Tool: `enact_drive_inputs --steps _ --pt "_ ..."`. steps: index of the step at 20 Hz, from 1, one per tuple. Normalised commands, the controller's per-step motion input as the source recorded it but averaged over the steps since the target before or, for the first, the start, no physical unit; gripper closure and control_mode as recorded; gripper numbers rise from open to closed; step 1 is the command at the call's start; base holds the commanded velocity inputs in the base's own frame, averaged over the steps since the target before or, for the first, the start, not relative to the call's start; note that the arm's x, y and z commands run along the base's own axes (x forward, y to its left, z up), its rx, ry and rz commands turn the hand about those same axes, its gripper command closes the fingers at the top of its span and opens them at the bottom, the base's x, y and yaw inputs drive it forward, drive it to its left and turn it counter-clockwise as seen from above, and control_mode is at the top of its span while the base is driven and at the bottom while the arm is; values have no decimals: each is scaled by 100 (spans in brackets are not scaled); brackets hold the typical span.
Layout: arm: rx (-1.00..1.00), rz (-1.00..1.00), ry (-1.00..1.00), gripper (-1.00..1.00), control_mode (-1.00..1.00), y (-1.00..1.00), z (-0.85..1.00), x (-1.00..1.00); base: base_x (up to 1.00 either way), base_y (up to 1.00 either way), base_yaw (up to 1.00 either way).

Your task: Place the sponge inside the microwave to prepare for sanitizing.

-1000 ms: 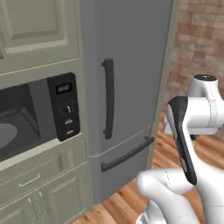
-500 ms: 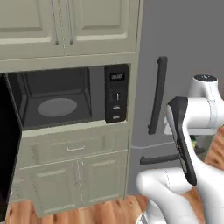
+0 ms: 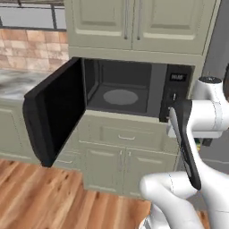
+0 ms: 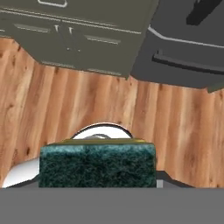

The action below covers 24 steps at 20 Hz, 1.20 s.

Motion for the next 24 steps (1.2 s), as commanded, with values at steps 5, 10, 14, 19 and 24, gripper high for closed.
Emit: enact_drive_inputs --steps 5,10,14,19,24 --pt "0 0 0 100 100 0 0 0 29 -24 70" --pt "0 0 0 100 100 0 0 0 43 -56 54" --pt "0 0 0 100 100 0 0 0 59 -34 8" --pt "0 0 0 100 100 0 0 0 25 0 -18" --pt "0 0 0 100 100 0 0 0 29 12 -20"
